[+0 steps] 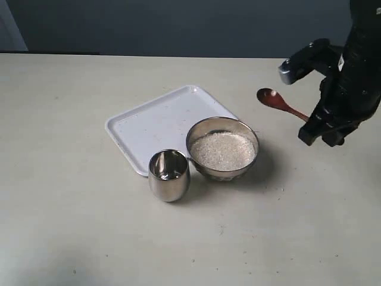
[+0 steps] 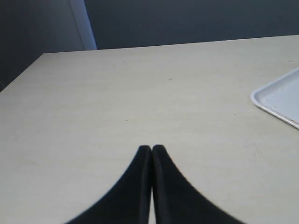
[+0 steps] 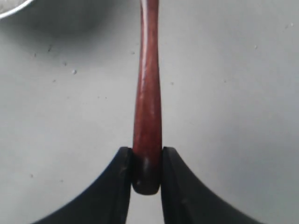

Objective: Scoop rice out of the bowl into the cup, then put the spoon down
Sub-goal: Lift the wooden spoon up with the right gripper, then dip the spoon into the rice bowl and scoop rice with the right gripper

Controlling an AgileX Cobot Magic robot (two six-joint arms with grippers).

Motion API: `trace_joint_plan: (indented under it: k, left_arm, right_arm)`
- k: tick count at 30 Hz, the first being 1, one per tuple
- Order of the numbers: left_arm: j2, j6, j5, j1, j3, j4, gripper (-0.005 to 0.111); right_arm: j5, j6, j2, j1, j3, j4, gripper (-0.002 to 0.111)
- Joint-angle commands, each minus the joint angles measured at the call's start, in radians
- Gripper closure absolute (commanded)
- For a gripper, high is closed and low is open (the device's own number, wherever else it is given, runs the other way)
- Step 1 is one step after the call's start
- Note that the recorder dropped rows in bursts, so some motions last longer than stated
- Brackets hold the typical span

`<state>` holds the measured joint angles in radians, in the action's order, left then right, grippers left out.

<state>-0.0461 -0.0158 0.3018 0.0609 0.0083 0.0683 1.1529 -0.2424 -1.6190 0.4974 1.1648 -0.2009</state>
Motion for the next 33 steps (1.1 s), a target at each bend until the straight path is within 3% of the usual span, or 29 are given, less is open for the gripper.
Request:
trace_joint_plan:
  k: [1, 6, 13, 21, 33]
  left_arm:
    - [-0.001, 0.006, -0.013, 0.002, -0.008, 0.001, 0.106]
    - [-0.001, 0.006, -0.015, 0.002, -0.008, 0.001, 0.106]
    - [-0.001, 0.006, -0.015, 0.002, -0.008, 0.001, 0.106]
    - [-0.001, 0.006, -0.015, 0.002, -0.008, 0.001, 0.106]
    - [-0.001, 0.006, -0.015, 0.002, -0.008, 0.001, 0.106]
  right_arm:
    - [0.068, -0.011, 0.003, 0.145, 0.007, -0.138, 0.109]
    - [0.068, 0.04, -0.003, 0.305, 0.007, -0.302, 0.109]
    - [0.068, 0.063, -0.082, 0.398, 0.007, -0.323, 0.109]
    - [0.068, 0.14, -0.158, 0.469, 0.007, -0.381, 0.109]
    - [0.068, 0.206, -0.158, 0.471, 0.007, -0.502, 0.109]
